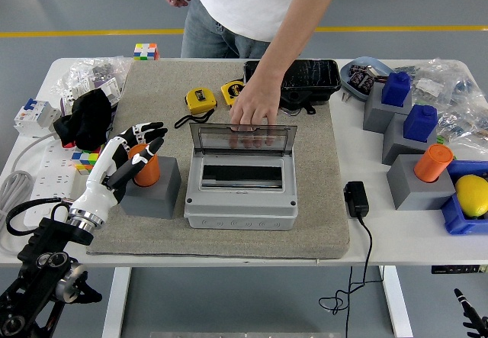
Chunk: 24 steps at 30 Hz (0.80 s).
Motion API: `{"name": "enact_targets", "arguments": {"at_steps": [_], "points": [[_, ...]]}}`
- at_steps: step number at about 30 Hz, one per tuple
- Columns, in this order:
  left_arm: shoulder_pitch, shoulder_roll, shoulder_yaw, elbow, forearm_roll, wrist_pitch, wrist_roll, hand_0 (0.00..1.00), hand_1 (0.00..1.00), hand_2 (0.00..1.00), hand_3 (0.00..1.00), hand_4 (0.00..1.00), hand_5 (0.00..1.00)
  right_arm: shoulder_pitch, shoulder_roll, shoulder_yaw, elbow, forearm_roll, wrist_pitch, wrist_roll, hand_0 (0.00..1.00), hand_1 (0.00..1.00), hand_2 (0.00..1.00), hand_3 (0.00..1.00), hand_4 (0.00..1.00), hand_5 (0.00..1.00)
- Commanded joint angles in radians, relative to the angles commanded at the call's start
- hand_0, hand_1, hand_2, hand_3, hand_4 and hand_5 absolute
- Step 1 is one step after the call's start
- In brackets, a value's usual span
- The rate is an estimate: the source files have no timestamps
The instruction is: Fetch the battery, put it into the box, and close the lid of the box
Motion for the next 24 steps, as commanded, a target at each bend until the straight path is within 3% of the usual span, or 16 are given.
{"name": "enact_targets", "arguments": {"at_steps": [11, 12, 17, 18, 24], "points": [[0.003, 0.001, 0.009, -0.01, 0.017, 0.021, -0.006, 0.75, 0.795, 0.719, 0.718, 0.998, 0.308, -0.002, -0.003, 0.009, 0.0, -0.003, 0.0, 0.0, 0.818, 0.811, 0.777, 0.813, 0.998, 0.998], [0.002, 0.001, 0.009, -0.01, 0.021, 0.024, -0.005, 0.736, 0.784, 0.709, 0.709, 0.998, 0.209, -0.002, -0.003, 0.009, 0.0, -0.003, 0.0, 0.0, 0.818, 0.81, 0.777, 0.812, 0.998, 0.998], [0.0, 0.0, 0.009, -0.004, 0.047, 0.047, -0.005, 0.736, 0.784, 0.709, 0.709, 0.998, 0.209, -0.001, -0.002, 0.012, -0.001, -0.004, 0.0, 0.001, 0.818, 0.81, 0.777, 0.812, 0.998, 0.998], [-0.001, 0.0, 0.009, -0.001, 0.051, 0.053, -0.007, 0.764, 0.788, 0.692, 0.692, 0.998, 0.15, -0.001, -0.002, 0.013, -0.001, -0.004, 0.0, 0.001, 0.818, 0.81, 0.777, 0.812, 0.998, 0.998], [-0.003, -0.002, 0.005, 0.016, 0.061, 0.072, -0.011, 0.792, 0.803, 0.69, 0.686, 0.998, 0.117, 0.0, -0.002, 0.016, 0.0, -0.004, 0.001, 0.001, 0.818, 0.811, 0.777, 0.812, 0.998, 0.998]]}}
